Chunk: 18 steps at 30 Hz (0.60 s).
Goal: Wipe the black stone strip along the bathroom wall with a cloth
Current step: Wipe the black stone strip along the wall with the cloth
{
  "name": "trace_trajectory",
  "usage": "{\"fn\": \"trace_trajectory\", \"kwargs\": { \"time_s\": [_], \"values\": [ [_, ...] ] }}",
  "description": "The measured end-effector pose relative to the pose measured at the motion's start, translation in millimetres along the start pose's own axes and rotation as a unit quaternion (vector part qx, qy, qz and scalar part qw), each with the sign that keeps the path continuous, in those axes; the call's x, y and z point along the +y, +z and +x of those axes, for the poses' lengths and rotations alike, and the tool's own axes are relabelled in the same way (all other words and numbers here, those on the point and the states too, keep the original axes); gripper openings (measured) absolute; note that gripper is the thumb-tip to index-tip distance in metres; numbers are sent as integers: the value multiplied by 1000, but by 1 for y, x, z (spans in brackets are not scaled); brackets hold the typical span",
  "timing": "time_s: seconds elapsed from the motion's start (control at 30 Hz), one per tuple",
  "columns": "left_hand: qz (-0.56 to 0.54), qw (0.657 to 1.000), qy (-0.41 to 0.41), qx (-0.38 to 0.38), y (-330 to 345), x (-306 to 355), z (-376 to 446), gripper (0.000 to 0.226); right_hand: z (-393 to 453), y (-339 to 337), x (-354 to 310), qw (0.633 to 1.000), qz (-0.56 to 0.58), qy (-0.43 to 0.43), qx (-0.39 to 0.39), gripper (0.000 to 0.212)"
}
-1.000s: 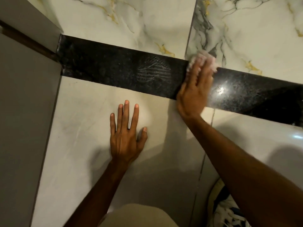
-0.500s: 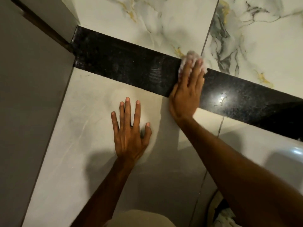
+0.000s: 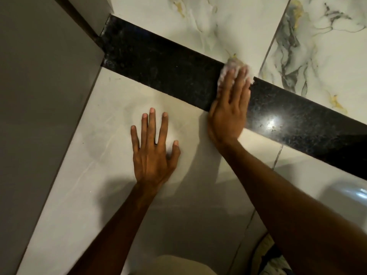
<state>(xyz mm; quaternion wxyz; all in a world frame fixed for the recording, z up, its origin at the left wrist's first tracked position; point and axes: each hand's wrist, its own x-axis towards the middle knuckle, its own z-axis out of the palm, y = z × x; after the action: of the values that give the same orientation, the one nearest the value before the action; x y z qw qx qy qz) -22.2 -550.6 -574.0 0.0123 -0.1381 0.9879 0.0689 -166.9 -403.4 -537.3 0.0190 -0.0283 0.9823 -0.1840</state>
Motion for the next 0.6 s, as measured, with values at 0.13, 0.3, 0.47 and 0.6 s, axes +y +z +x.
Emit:
{"fn": "trace_trajectory", "kwargs": {
  "time_s": [0.13, 0.3, 0.47, 0.6],
  "values": [
    [-1, 1000, 6, -8, -1, -4, 1, 78, 18, 18, -37, 992, 1, -122, -34, 66],
    [-28, 999, 15, -25, -13, -29, 10, 77, -40, -3, 10, 973, -22, -215, -77, 66],
    [-24, 999, -35, 1, -7, -30, 13, 76, 4, 15, -22, 999, -14, -40, 19, 62],
    [-30, 998, -45, 22, -5, -29, 12, 74, 31, 36, -73, 988, 2, -149, -35, 66]
  ]
}}
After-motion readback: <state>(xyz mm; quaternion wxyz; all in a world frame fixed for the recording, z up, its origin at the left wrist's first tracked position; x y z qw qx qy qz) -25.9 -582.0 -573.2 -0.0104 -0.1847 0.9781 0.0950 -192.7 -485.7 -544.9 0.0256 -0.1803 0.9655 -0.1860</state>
